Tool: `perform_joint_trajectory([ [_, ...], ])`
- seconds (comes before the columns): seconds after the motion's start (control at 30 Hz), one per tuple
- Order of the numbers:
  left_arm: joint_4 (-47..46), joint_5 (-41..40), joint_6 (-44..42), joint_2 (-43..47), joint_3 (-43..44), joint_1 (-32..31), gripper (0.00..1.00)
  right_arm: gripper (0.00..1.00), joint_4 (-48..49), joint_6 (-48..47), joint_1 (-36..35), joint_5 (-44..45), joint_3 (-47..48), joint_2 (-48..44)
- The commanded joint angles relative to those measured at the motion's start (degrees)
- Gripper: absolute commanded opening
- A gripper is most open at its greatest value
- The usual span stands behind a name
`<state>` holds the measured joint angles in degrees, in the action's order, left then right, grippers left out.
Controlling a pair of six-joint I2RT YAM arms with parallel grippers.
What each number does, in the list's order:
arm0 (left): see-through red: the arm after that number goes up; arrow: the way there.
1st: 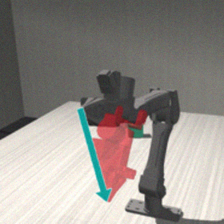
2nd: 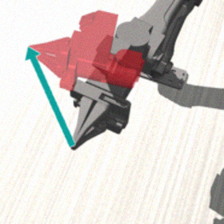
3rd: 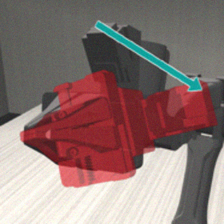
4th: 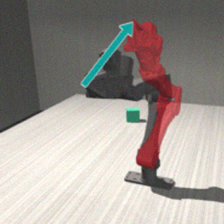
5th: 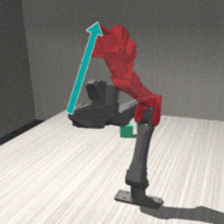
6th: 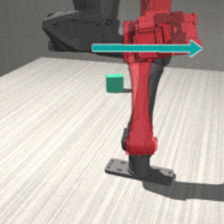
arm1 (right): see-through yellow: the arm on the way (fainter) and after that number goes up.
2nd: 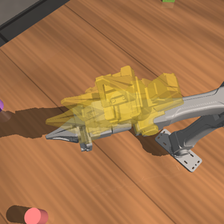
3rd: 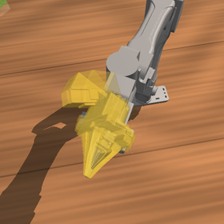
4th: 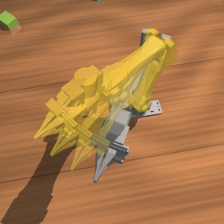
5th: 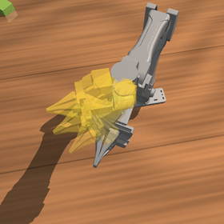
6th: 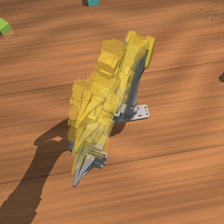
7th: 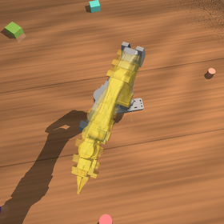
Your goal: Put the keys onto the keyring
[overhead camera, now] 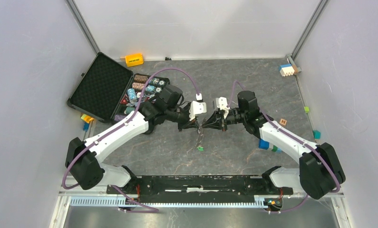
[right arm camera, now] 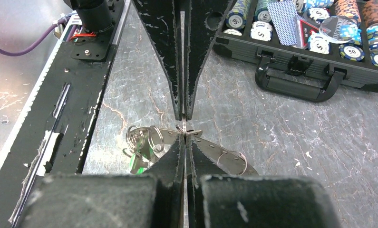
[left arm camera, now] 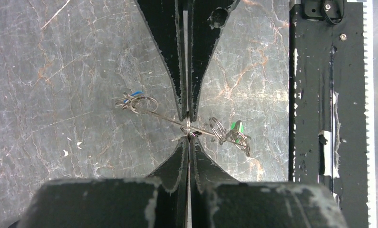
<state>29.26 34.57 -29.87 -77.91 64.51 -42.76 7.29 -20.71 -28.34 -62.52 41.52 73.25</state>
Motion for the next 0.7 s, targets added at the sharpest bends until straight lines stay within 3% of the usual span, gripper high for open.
perform_joint_trajectory([
  [0.0, -1.57, 2.31, -0.98, -0.05, 4.22, -1.42, 0.02, 0.00, 5.79, 2.50, -0.82, -1.19, -0.97, 0.76],
  [0.67, -1.16, -4.75, 0.48, -1.86, 5.59, -4.08, 0.02, 0.00, 3.62, -1.52, -1.94, -4.50, -1.18, -0.12],
])
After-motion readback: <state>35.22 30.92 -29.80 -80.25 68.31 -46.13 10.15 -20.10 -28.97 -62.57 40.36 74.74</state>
